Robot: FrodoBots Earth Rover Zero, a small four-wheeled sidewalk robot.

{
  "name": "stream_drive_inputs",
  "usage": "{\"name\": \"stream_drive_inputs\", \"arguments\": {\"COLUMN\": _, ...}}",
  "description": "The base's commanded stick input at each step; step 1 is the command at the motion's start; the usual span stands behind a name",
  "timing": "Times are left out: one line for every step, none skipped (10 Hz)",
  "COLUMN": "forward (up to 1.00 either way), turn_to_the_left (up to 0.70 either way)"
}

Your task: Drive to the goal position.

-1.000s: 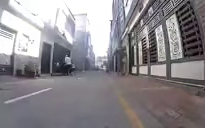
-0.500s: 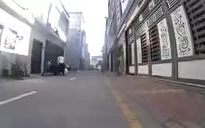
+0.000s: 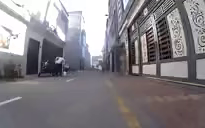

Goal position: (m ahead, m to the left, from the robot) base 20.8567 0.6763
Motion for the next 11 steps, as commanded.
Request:
{"name": "stream_drive_inputs", "arguments": {"forward": 1.00, "turn_to_the_left": -0.27}}
{"name": "stream_drive_inputs", "arguments": {"forward": 1.00, "turn_to_the_left": -0.27}}
{"name": "stream_drive_inputs", "arguments": {"forward": 1.00, "turn_to_the_left": -0.27}}
{"name": "stream_drive_inputs", "arguments": {"forward": 1.00, "turn_to_the_left": -0.27}}
{"name": "stream_drive_inputs", "arguments": {"forward": 1.00, "turn_to_the_left": -0.27}}
{"name": "stream_drive_inputs", "arguments": {"forward": 1.00, "turn_to_the_left": -0.27}}
{"name": "stream_drive_inputs", "arguments": {"forward": 1.00, "turn_to_the_left": -0.27}}
{"name": "stream_drive_inputs", "arguments": {"forward": 1.00, "turn_to_the_left": -0.27}}
{"name": "stream_drive_inputs", "arguments": {"forward": 1.00, "turn_to_the_left": 0.00}}
{"name": "stream_drive_inputs", "arguments": {"forward": 1.00, "turn_to_the_left": 0.00}}
{"name": "stream_drive_inputs", "arguments": {"forward": 1.00, "turn_to_the_left": 0.00}}
